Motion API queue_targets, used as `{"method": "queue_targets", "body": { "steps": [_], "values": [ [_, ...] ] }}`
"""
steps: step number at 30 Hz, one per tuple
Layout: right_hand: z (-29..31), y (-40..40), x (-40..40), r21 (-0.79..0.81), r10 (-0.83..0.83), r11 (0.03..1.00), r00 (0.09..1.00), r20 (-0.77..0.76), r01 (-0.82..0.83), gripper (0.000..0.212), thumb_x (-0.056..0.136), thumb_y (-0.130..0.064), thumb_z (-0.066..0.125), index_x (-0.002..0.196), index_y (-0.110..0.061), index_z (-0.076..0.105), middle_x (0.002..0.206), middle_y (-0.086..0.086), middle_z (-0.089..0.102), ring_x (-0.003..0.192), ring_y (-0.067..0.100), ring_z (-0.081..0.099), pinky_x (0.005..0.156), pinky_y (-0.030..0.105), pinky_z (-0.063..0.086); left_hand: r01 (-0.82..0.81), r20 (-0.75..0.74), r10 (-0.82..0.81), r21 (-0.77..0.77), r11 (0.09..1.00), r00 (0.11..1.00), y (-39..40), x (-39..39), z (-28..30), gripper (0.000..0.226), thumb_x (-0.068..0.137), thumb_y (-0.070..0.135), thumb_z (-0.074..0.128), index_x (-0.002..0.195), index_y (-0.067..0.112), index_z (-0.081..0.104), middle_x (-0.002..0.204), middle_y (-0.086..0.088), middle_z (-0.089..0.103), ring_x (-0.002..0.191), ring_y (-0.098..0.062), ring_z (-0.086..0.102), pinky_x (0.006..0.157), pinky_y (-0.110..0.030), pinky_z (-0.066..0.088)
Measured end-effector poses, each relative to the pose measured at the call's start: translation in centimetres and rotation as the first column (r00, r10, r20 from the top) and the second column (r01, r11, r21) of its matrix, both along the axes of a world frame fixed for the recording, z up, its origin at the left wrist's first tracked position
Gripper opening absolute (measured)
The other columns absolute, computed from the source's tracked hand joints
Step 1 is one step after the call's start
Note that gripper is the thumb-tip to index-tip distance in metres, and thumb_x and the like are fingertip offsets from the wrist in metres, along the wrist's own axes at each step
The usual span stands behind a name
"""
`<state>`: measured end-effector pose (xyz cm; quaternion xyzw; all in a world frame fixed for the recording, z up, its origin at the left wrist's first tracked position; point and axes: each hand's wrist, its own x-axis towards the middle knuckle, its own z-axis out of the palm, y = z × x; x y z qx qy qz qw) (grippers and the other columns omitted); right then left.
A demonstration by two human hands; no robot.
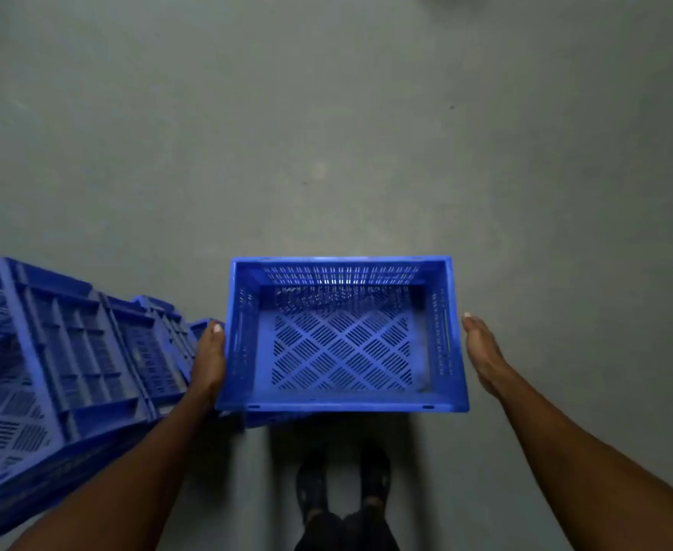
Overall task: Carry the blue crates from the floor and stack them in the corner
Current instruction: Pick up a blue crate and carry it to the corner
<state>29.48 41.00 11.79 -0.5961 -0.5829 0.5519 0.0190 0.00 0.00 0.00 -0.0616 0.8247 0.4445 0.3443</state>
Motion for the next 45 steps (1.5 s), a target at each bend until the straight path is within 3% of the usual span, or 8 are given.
{"method": "queue_targets", "body": {
  "steps": [2, 6, 9, 15, 19, 30, 37, 45],
  "values": [
    [-2.5, 0.9, -0.8, 0.015, 0.003, 1.0, 0.999, 0.042, -0.004, 0.044, 0.107, -0.035, 0.038, 0.135, -0.005, 0.055, 0.125, 0.006, 0.055, 0.116, 0.023, 0.053, 0.098, 0.029, 0.036, -0.093, -0.027, 0.093, -0.017, 0.996, 0.995, 0.3, -1.0, -2.5, 0.092, 0.079, 0.094, 0.025, 0.134, 0.027, 0.058, 0.134, -0.005, 0.064, 0.122, -0.031, 0.061, 0.102, -0.061, 0.048],
    [-7.5, 1.7, -1.6, -0.078, -0.024, 0.997, 0.998, 0.055, 0.028, 0.046, 0.103, -0.047, 0.04, 0.124, -0.013, 0.063, 0.122, 0.01, 0.065, 0.11, 0.031, 0.062, 0.102, 0.047, 0.048, -0.222, 0.125, 0.227, -0.049, 0.974, 0.966, 5.2, 0.0, 3.9, 0.061, 0.1, 0.066, 0.03, 0.111, 0.019, 0.068, 0.097, -0.012, 0.07, 0.09, -0.032, 0.069, 0.084, -0.048, 0.057],
    [-9.1, 2.3, -1.8, 0.031, -0.047, 0.999, 0.987, 0.151, 0.043, 0.048, 0.1, -0.055, 0.039, 0.104, -0.016, 0.066, 0.108, 0.015, 0.067, 0.099, 0.036, 0.065, 0.096, 0.051, 0.05, -0.208, 0.117, 0.214, -0.063, 0.976, 0.97, 5.5, -0.8, 2.8, 0.06, 0.102, 0.062, 0.033, 0.104, 0.015, 0.07, 0.091, -0.012, 0.071, 0.082, -0.033, 0.068, 0.078, -0.045, 0.056],
    [-10.2, 2.8, -2.1, -0.22, -0.208, 0.956, 0.977, -0.049, 0.192, 0.049, 0.099, -0.061, 0.042, 0.086, -0.015, 0.053, 0.066, 0.007, 0.05, 0.042, 0.018, 0.042, 0.044, 0.026, 0.039, -0.183, 0.175, 0.166, 0.081, 0.98, 0.97, 6.0, -2.8, 0.8, 0.055, 0.099, 0.062, 0.04, 0.086, 0.013, 0.061, 0.072, -0.006, 0.058, 0.056, -0.023, 0.052, 0.055, -0.033, 0.043],
    [-10.6, 3.6, -2.1, -0.313, -0.16, 0.939, 0.987, -0.031, 0.142, 0.063, 0.092, -0.074, 0.038, 0.078, -0.014, 0.052, 0.058, 0.004, 0.045, 0.038, 0.017, 0.036, 0.042, 0.024, 0.032, -0.142, 0.207, 0.122, 0.085, 0.986, 0.971, 7.1, -3.7, 1.2, 0.059, 0.096, 0.07, 0.038, 0.088, 0.014, 0.057, 0.064, -0.002, 0.057, 0.043, -0.018, 0.051, 0.05, -0.03, 0.039],
    [-8.8, 2.3, -2.6, -0.035, -0.148, 0.988, 0.985, 0.088, 0.151, 0.07, 0.081, -0.086, 0.038, 0.063, -0.019, 0.048, 0.051, 0.003, 0.044, 0.038, 0.019, 0.034, 0.044, 0.026, 0.031, -0.074, 0.025, 0.076, -0.082, 0.994, 0.997, 7.5, -2.3, 1.9, 0.069, 0.088, 0.082, 0.033, 0.064, 0.018, 0.044, 0.054, -0.005, 0.036, 0.043, -0.02, 0.03, 0.048, -0.029, 0.024],
    [-3.8, 2.2, -1.5, -0.014, -0.128, 0.991, 0.989, 0.078, 0.13, 0.071, 0.081, -0.086, 0.037, 0.065, -0.018, 0.049, 0.049, 0.001, 0.043, 0.038, 0.019, 0.035, 0.044, 0.027, 0.032, -0.066, -0.038, 0.063, -0.088, 0.994, 0.997, 6.8, -1.1, 7.1, 0.073, 0.084, 0.087, 0.032, 0.065, 0.017, 0.047, 0.055, -0.007, 0.04, 0.045, -0.02, 0.035, 0.051, -0.031, 0.028],
    [11.8, 0.0, 1.6, -0.019, -0.059, 0.998, 0.998, -0.002, 0.059, 0.065, 0.086, -0.082, 0.037, 0.07, -0.02, 0.047, 0.051, 0.001, 0.039, 0.037, 0.015, 0.029, 0.04, 0.022, 0.028, -0.159, -0.045, 0.158, -0.028, 0.987, 0.986, 3.3, 4.0, 22.4, 0.072, 0.078, 0.09, 0.04, 0.066, 0.019, 0.048, 0.055, -0.005, 0.04, 0.044, -0.019, 0.033, 0.05, -0.03, 0.026]
  ]
}}
